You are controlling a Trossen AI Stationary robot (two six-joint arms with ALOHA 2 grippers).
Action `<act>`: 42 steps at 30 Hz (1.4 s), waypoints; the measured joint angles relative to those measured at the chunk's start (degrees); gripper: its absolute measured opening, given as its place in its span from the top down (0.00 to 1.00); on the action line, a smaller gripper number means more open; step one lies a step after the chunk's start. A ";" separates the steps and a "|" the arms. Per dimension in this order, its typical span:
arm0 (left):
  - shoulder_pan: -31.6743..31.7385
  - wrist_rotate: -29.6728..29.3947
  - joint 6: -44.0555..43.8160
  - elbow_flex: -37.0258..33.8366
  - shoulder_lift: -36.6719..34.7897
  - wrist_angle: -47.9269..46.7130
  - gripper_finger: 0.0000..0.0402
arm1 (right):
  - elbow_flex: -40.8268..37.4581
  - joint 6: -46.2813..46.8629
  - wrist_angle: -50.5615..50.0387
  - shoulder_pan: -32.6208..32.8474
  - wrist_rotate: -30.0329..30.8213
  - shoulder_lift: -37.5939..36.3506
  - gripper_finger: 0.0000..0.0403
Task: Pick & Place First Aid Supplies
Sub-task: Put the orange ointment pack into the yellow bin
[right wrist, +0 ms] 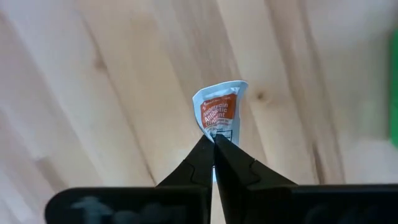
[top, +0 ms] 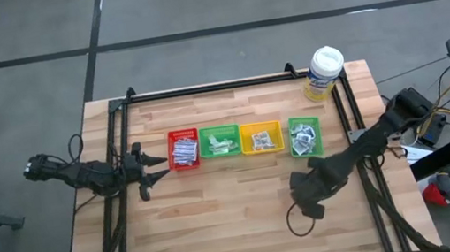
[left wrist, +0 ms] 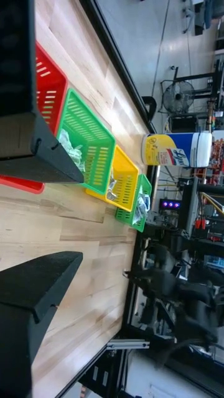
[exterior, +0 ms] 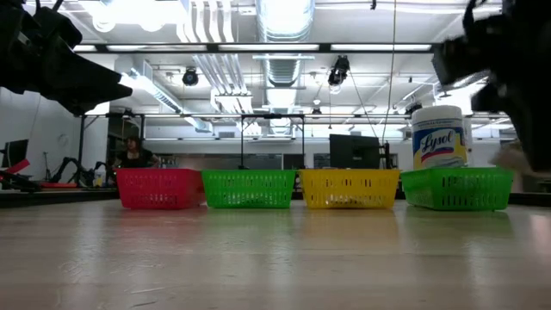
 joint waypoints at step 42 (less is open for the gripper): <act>0.00 0.00 0.00 0.01 -0.02 0.02 0.53 | 18.01 -57.45 3.06 -32.60 15.36 10.71 0.98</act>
